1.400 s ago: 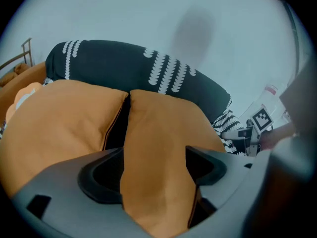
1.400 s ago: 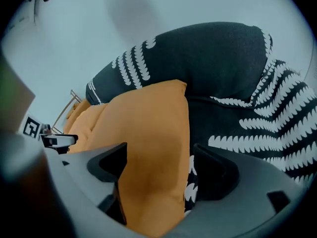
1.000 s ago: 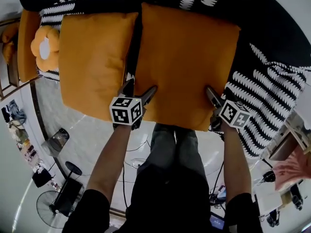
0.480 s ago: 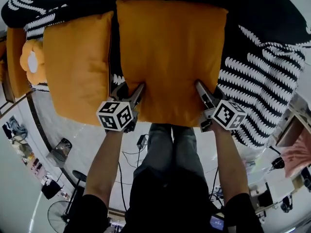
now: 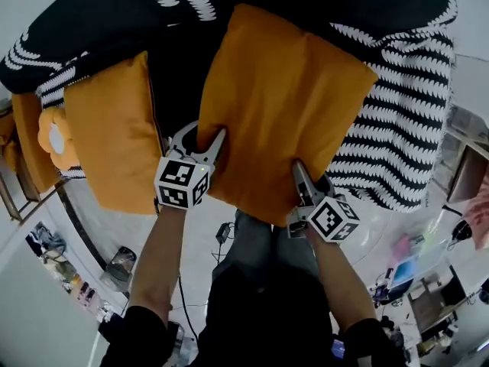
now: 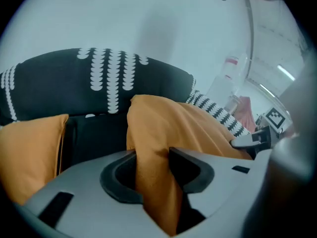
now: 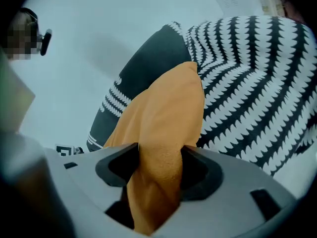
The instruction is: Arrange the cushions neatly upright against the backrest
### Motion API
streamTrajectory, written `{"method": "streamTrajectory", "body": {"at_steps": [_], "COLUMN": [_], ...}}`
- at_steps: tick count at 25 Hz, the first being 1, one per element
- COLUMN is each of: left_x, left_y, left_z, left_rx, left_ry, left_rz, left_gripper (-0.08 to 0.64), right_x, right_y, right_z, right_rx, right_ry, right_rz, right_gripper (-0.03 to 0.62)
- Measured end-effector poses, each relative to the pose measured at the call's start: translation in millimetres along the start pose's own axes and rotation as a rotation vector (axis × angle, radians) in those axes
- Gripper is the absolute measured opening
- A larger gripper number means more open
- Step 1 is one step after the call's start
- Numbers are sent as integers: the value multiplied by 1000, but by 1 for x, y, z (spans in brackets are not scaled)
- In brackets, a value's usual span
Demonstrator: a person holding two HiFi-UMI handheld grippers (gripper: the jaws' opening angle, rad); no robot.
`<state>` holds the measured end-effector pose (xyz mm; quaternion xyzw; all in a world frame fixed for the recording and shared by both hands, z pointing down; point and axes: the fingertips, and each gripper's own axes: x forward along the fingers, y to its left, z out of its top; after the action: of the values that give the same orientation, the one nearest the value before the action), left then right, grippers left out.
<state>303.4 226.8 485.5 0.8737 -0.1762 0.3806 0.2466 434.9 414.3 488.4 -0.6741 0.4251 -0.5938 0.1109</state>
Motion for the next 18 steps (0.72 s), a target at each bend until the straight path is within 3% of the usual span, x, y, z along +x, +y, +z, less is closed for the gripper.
{"method": "streamTrajectory", "body": {"at_steps": [6, 10, 14, 17, 18], "left_x": [31, 55, 69, 58, 53], "left_y": [-36, -52, -36, -24, -22], "left_z": [36, 58, 57, 50, 49], "left_rx": [257, 407, 415, 402, 396], "left_ry": [37, 49, 75, 60, 47], "left_rz": [-134, -170, -134, -55, -34], "left_gripper": [176, 207, 255, 295, 295], "right_x": [-26, -21, -3, -3, -6], "right_y": [-17, -28, -41, -57, -62], "right_z": [-21, -29, -34, -47, -49], "right_rx": [200, 286, 307, 261, 217], "right_ry": [-180, -223, -181, -84, -58], "right_rz": [-64, -59, -94, -182, -216], "right_gripper": [273, 273, 302, 347, 394]}}
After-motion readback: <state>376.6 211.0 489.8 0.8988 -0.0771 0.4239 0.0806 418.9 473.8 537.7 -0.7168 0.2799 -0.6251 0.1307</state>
